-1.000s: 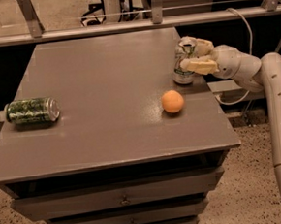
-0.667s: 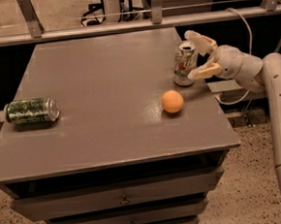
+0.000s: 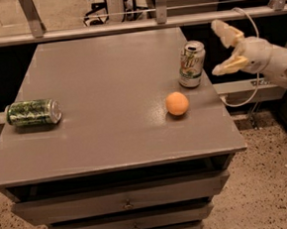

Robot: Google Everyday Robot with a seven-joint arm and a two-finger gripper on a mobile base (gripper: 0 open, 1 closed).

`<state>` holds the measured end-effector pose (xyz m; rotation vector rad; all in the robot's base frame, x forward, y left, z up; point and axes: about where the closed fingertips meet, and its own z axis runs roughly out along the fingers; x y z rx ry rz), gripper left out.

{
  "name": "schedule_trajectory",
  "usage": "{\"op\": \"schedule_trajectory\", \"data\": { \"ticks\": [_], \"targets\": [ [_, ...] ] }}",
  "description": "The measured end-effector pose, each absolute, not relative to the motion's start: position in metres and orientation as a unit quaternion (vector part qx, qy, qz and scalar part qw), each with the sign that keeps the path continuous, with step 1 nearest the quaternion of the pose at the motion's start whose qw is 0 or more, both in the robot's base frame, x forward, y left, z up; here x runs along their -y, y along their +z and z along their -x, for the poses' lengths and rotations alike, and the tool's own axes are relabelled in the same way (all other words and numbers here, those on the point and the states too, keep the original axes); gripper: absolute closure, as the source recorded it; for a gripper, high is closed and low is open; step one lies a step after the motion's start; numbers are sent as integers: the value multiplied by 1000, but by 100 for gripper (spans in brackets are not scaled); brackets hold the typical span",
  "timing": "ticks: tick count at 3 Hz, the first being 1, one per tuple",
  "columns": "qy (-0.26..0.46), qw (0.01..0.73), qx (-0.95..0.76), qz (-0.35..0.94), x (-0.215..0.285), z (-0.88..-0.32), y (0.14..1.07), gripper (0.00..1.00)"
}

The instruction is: Place 7up can upright

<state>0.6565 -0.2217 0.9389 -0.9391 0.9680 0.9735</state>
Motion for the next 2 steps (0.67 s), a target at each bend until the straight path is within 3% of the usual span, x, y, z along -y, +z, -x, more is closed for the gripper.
{"op": "schedule_trajectory", "data": {
  "ticks": [1,2],
  "targets": [
    [396,689,-453,405,267,-645,966,0],
    [393,691,-454,403,270,-645,968,0]
  ]
}}
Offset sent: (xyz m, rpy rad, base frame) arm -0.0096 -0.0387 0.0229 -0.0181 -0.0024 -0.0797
